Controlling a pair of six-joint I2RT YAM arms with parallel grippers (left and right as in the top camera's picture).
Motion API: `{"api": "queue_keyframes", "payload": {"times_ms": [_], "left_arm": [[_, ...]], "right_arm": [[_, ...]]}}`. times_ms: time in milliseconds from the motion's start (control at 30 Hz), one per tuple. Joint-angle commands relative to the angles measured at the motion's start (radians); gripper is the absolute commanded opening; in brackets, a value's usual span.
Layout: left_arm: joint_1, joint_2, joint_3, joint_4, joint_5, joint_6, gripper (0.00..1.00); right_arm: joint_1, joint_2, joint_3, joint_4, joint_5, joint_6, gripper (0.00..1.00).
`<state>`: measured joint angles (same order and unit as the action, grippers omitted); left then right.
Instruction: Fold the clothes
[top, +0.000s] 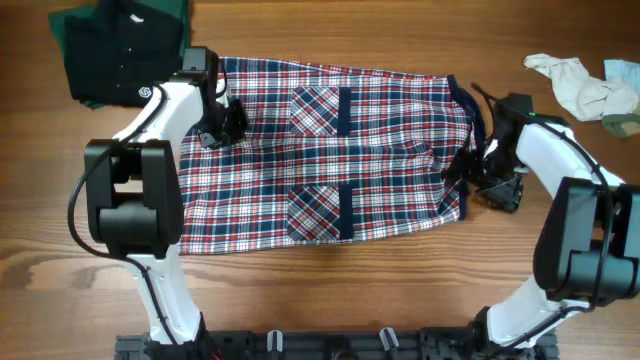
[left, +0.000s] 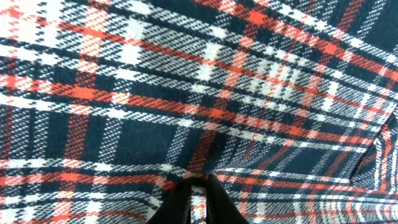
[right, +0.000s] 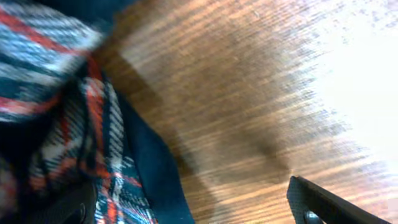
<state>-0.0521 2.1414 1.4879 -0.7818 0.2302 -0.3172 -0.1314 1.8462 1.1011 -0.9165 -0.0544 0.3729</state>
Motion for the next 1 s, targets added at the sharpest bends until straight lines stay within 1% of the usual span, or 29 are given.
{"api": "queue_keyframes", "payload": {"times_ms": [0,67,367,633,800,967], "left_arm": [[0.035,0.107,-0.055,-0.015,-0.198,-0.009,0.11],[0.035,0.107,-0.055,-0.015,-0.198,-0.009,0.11],[0.035,0.107,-0.055,-0.015,-0.198,-0.009,0.12],[0.035,0.107,-0.055,-0.015,-0.198,-0.008,0.12],[0.035,0.107,-0.055,-0.015,-0.198,-0.009,0.12],[0.035,0.107,-0.055,-0.012,-0.199,-0.009,0.13]], "right_arm": [[0.002,-0.004,-0.011,-0.025,0.089,0.047,0.99],[0.002,-0.004,-0.016,-0.039,0.145,0.074,1.00],[-0.031,-0.004,-0.092,-0.019,0.190,0.108,1.00],[-0.169,-0.004,-0.109,-0.018,0.189,0.179,1.00],[-0.232,-0.004,-0.109,-0.018,0.190,0.189,1.00],[-0.275,-0.005,-0.108,-0.019,0.206,0.261,1.00]]}}
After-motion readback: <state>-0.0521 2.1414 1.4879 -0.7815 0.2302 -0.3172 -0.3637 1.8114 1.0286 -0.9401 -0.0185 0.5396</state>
